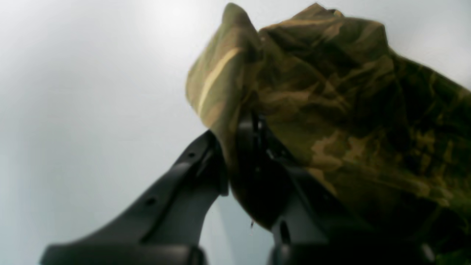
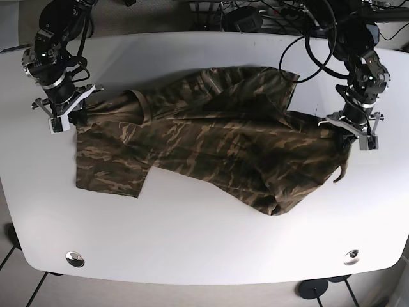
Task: Fold the T-shirt properly
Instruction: 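Pull the shirt edges apart with both grippers to flatten it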
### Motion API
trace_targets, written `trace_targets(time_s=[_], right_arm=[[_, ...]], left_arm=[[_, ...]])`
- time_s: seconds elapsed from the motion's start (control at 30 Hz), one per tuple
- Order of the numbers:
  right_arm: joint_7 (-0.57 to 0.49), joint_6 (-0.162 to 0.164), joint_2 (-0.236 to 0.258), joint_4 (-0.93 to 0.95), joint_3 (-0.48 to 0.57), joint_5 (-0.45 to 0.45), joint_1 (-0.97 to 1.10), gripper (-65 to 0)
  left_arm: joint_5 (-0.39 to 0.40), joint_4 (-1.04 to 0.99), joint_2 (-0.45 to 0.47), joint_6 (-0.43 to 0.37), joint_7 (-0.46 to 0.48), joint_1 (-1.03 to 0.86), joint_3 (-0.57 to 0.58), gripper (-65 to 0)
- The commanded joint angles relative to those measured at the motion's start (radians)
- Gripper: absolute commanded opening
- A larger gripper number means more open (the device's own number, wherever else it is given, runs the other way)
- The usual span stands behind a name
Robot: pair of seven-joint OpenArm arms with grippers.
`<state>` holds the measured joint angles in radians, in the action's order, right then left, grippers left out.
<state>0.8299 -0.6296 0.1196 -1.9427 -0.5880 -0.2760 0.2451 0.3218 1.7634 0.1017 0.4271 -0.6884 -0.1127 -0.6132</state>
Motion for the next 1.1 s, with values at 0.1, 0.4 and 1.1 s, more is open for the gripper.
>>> trace_targets(time_s=[0.1, 0.4, 1.1], right_arm=[[-0.027, 0.003, 0.015, -0.019, -0.003, -0.001, 0.026, -62.8], [-0.024, -0.069, 0.015, -0.019, -0.002, -0.001, 0.027, -62.8], [-0.022, -0.069, -0.053, -0.021, -0.003, 0.001, 0.063, -62.8]], left_arm=[[0.060, 0.068, 0.016, -0.006, 0.036, -0.137, -0.112, -65.0], [0.185, 0.123, 0.016, -0.004, 0.031, -0.203, -0.221, -65.0], [0.222, 0.171, 0.142, -0.012, 0.028, -0.109, 0.077, -21.8]])
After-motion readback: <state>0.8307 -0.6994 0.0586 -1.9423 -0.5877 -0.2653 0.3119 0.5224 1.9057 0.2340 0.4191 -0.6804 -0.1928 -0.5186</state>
